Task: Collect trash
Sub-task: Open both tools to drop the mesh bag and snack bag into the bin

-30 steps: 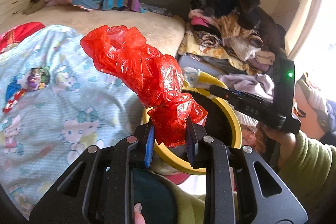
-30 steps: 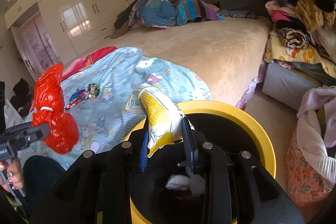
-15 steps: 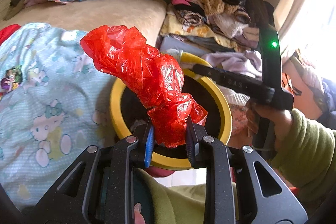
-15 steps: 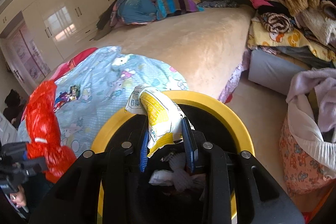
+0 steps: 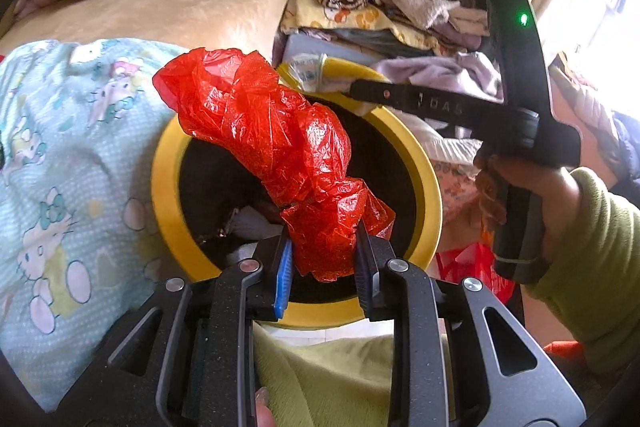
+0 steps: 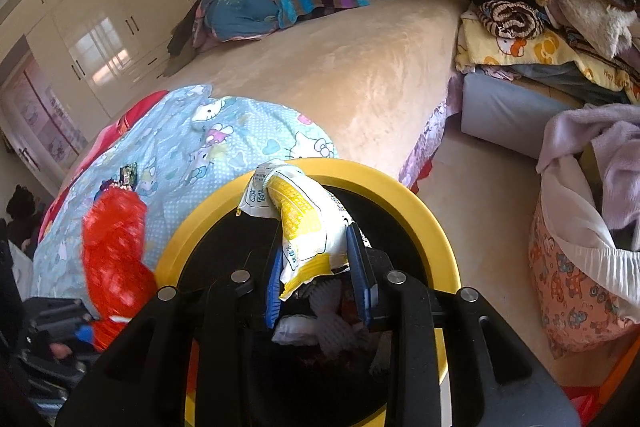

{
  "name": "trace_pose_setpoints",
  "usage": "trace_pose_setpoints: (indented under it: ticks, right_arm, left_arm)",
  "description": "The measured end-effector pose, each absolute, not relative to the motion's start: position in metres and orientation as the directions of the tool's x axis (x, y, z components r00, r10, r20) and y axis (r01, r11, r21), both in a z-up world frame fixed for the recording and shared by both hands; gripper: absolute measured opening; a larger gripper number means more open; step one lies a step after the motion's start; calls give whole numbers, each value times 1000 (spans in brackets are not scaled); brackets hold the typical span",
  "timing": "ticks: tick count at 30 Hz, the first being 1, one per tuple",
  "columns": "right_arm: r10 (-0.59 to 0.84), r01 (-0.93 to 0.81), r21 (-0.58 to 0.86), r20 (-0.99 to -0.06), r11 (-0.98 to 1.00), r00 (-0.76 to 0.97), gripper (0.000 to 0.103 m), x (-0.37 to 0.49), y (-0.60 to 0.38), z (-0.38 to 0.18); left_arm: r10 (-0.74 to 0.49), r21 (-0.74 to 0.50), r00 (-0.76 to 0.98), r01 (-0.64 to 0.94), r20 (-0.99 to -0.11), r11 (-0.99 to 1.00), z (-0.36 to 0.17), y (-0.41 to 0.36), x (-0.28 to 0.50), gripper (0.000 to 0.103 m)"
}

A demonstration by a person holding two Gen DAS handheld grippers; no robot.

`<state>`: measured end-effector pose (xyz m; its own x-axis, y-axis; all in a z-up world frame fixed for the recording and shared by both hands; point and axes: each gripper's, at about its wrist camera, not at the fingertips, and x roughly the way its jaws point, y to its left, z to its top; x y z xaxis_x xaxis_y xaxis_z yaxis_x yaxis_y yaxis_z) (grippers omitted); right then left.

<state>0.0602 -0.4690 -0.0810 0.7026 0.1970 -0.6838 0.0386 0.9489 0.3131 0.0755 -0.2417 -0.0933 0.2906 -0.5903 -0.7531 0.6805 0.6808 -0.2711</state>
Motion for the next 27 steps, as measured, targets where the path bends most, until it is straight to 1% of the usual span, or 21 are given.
trace_pose_setpoints:
  ticks: [1,2,3,4,5,6,7,10,15,18,22,27]
  right_arm:
    - [202,41,321,-687,946,698,31,61,-470,-82]
    - [205,46,326,-691,944,693,31,61,-471,-84]
    - [207,51,332,-693,942,690,35,62,-472,-84]
    - [206,60,339,-694,939,690,41,62,-473,-84]
    - [208,68,348,-692,935,691,50,61,-475,-85]
    - [208,69,350,-692,934,692,54,61,-474,-85]
    - [201,71,344,-691,936,694,54,61,-474,-84]
    - [177,74,320,-687,945,705,62,61,-469,-81]
    - [151,57,282,-661,958,735,78,59,-454,-73]
    - [148,32,260,-644,965,751,84,57,-443,-66]
    - [148,3,233,-626,972,766,85,56,-429,-58]
    - [152,-35,203,-598,979,787,88,55,-412,-47]
  left_arm:
    - [-588,-269,286,683,-757,679,-96,-245,76,20]
    - [-588,-268,284,685,-758,677,-97,-247,78,25]
    - [-590,-268,283,688,-757,674,-98,-249,79,32]
    - [-597,-268,292,690,-747,673,-98,-249,80,55]
    - [-601,-268,303,687,-739,675,-96,-248,80,75]
    - [-604,-267,324,678,-728,685,-94,-245,80,81]
    - [-603,-268,334,669,-724,693,-93,-242,81,85]
    - [-575,-240,383,641,-723,729,-88,-231,83,92]
    - [-534,-210,459,585,-710,783,-79,-208,84,92]
    - [-516,-210,502,544,-693,812,-72,-194,86,92]
    - [-487,-190,551,509,-678,840,-63,-181,87,92]
    - [-471,-196,590,469,-656,861,-53,-163,90,92]
